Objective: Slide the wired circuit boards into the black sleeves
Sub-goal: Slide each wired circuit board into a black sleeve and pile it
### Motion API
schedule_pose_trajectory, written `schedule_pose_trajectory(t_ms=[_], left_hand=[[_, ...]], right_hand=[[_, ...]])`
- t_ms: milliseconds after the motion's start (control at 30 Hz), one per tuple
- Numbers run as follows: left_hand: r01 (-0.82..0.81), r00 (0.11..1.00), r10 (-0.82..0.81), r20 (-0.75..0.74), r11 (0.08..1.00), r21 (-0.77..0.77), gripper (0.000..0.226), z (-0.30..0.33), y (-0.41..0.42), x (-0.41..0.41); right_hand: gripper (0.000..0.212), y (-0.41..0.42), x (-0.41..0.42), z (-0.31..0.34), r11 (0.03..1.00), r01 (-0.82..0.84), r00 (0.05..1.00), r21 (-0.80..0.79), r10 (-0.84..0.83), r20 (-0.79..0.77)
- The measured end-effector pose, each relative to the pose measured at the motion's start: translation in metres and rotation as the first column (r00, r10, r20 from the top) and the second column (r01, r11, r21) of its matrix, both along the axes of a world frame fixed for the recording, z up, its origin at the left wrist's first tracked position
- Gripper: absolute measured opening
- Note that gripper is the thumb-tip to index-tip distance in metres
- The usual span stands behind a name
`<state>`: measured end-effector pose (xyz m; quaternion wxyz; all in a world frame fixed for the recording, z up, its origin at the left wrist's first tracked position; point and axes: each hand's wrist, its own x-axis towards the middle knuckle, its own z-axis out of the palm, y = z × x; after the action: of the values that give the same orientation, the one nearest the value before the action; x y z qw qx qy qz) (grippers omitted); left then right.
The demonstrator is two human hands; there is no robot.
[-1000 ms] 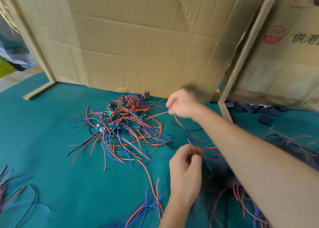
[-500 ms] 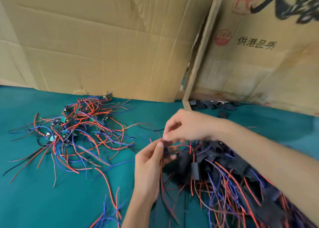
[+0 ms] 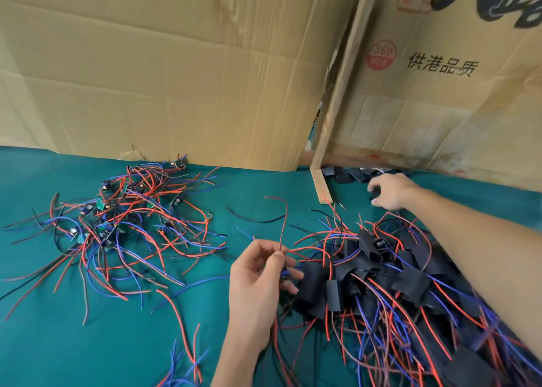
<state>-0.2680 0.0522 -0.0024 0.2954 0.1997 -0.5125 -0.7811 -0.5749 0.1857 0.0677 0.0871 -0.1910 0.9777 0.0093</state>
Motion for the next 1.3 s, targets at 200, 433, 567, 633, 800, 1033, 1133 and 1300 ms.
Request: schedule_pose_trajectory(t_ms=[200,433,567,633,800,1033,1133,1300], left_hand=[[-0.043,0.999,0.044,0.011,0.997,-0.059,0.018,0.0,0.001,0.001],[-0.074,0.997,0.073,-0.014,0.996,-0.051,0.015,0.002,0.005,0.003],[-0.08,0.997,0.079,-0.012,0.989,-0.122,0.023,-0.001,0.003,0.004],[-0.076,0.997,0.077,-0.001,0.982,-0.17,0.03,-0.002,0.002,0.005],[-0.088,0.996,0.089,0.005,0.988,-0.131,0.03,-0.003,0.0,0.007],[-0.089,0.995,0.096,0.023,0.977,-0.196,0.02,-0.004,0.0,0.008],[-0.1,0.994,0.104,0.015,0.98,-0.171,0.024,-0.003,0.001,0.007],[-0.072,0.997,0.071,-0.009,0.996,-0.052,0.023,0.001,0.003,0.005]], right_hand=[[0.06,-0.019,0.049,0.055,0.961,-0.102,0.99,-0.259,0.072,-0.121],[0.055,-0.039,0.22,0.074,0.705,-0.561,0.827,-0.435,0.446,-0.343],[0.036,-0.049,0.273,0.034,0.779,-0.602,0.788,-0.175,0.546,-0.284],[0.048,-0.05,0.282,0.02,0.779,-0.614,0.781,-0.128,0.576,-0.242],[0.066,-0.042,0.275,0.022,0.709,-0.626,0.767,-0.323,0.634,-0.095],[0.051,-0.033,0.263,0.023,0.637,-0.561,0.79,-0.529,0.602,-0.114],[0.044,-0.032,0.263,0.018,0.661,-0.576,0.803,-0.48,0.566,-0.184],[0.036,-0.03,0.248,0.04,0.588,-0.52,0.847,-0.62,0.449,-0.284]])
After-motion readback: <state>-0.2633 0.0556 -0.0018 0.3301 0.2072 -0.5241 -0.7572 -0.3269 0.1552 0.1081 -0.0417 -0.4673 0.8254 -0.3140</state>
